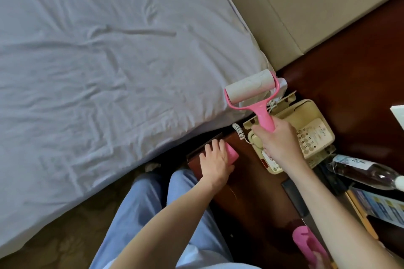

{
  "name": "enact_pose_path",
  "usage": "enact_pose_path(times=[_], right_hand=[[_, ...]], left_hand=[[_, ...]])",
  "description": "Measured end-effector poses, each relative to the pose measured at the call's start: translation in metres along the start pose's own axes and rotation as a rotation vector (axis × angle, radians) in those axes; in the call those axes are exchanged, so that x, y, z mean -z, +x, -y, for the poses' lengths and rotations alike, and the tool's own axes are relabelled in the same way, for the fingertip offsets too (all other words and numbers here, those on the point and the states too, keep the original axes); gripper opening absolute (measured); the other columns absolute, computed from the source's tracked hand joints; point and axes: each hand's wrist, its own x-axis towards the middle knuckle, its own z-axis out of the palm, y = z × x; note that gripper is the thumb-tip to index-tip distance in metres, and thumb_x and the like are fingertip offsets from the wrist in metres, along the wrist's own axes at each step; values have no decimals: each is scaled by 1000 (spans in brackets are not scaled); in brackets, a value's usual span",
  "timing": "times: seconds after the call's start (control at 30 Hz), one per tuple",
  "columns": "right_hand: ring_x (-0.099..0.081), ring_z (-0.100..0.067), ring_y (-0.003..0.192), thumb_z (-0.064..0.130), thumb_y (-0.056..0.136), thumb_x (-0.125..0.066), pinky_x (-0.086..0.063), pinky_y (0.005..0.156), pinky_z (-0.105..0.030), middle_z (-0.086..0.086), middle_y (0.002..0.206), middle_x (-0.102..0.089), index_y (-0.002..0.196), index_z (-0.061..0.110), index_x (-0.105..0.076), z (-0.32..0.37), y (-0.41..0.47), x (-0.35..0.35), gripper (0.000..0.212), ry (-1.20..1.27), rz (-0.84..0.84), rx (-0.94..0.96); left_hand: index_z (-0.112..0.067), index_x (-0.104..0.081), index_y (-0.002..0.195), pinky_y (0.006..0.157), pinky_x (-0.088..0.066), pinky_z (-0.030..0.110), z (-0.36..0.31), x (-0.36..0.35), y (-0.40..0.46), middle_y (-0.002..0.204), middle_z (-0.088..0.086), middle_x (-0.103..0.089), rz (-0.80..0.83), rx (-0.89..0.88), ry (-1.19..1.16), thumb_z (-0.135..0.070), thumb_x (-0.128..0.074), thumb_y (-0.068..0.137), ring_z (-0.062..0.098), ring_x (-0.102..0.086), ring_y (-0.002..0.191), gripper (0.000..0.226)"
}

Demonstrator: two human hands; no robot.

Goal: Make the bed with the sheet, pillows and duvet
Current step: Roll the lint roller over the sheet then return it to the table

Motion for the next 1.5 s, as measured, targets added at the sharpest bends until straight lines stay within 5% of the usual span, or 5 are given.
enact_pose_path(times=[0.27,0.63,0.93,1.1,1.5], right_hand=[[-39,-23,49,48,67,-59,-36,52,-39,-2,52,-43,63,15,-45,19,-12,3,37,30,39,11],[-30,-18,46,31,82,-62,-29,51,-36,-2,53,-32,71,-3,-43,119,-68,26,40,49,76,196],[-30,-14,49,20,84,-66,-27,52,-31,10,47,-30,63,10,-41,202,-108,19,34,-3,138,438],[-29,-10,49,22,84,-68,-26,51,-27,11,48,-32,56,23,-36,245,-131,11,43,-53,241,559],[-29,-8,49,23,85,-69,-27,49,-20,9,52,-32,64,9,-39,281,-175,15,39,-124,438,706]], left_hand=[[-13,-39,134,80,-44,42,11,48,-14,125,5,-46,-118,34,-270,-45,-68,77,31,-47,108,72],[-15,-44,134,89,-42,35,66,229,-77,122,6,-51,-432,51,-618,-41,-76,74,25,-49,109,73],[-24,-51,128,77,-54,33,117,339,-162,110,0,-61,-562,41,-879,-39,-76,77,17,-61,95,59],[-25,-53,125,57,-50,18,130,389,-203,98,-6,-64,-496,-85,-1144,-31,-64,90,3,-63,75,37],[-25,-65,115,70,-52,29,155,415,-236,100,2,-72,-336,-248,-1199,-44,-60,82,17,-69,86,39]])
